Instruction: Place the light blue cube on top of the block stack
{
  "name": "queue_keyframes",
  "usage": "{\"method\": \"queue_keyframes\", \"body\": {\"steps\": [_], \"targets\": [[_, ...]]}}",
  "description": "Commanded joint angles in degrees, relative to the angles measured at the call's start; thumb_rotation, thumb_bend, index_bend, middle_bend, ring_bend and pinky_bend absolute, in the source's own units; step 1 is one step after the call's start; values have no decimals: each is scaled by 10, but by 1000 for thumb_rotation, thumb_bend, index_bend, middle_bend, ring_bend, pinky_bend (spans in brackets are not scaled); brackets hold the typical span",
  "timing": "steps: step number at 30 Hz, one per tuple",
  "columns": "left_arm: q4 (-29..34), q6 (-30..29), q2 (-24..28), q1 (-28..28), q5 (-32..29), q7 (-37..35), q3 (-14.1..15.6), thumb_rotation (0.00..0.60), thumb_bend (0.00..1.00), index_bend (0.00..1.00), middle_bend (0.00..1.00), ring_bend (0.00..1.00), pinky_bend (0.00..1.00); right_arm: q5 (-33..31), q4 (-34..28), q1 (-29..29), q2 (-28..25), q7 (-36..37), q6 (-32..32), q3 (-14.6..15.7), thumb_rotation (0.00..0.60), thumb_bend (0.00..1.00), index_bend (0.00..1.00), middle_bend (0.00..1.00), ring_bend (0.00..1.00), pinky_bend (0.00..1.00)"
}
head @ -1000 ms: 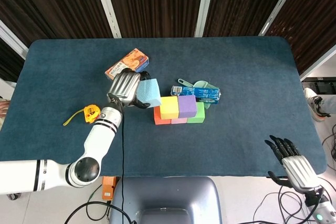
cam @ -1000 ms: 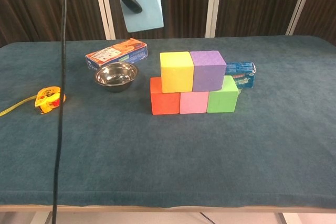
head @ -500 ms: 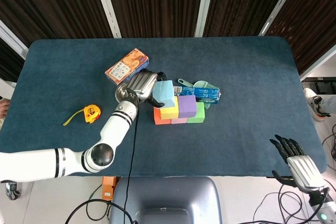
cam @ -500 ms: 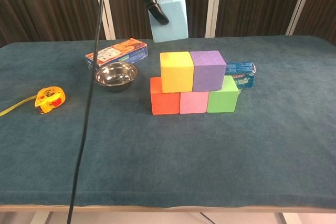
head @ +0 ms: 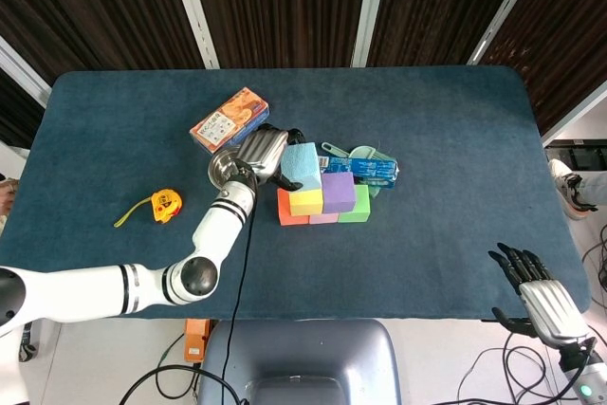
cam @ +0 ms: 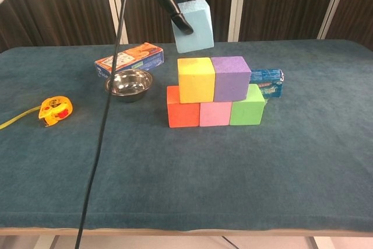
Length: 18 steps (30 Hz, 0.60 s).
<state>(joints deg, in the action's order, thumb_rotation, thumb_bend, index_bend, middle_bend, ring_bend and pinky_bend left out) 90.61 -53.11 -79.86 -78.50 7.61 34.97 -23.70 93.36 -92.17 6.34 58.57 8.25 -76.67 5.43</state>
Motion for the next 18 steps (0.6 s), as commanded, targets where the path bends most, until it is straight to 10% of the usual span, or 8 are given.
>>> {"method": "queue_keyframes", "body": {"steps": [1, 18], "targets": [[-4, -55, -36, -11, 17, 8, 13, 600, 146, 407, 464, 288, 175, 2, -1, 0, 0, -1, -1, 1, 600, 243, 0, 0, 0, 0], [-19, -12, -56, -18, -7, 23, -6, 600, 143, 407, 463, 291, 173, 6, 1, -5, -6, 12, -12, 2, 600, 242, 0, 0, 0, 0]]}}
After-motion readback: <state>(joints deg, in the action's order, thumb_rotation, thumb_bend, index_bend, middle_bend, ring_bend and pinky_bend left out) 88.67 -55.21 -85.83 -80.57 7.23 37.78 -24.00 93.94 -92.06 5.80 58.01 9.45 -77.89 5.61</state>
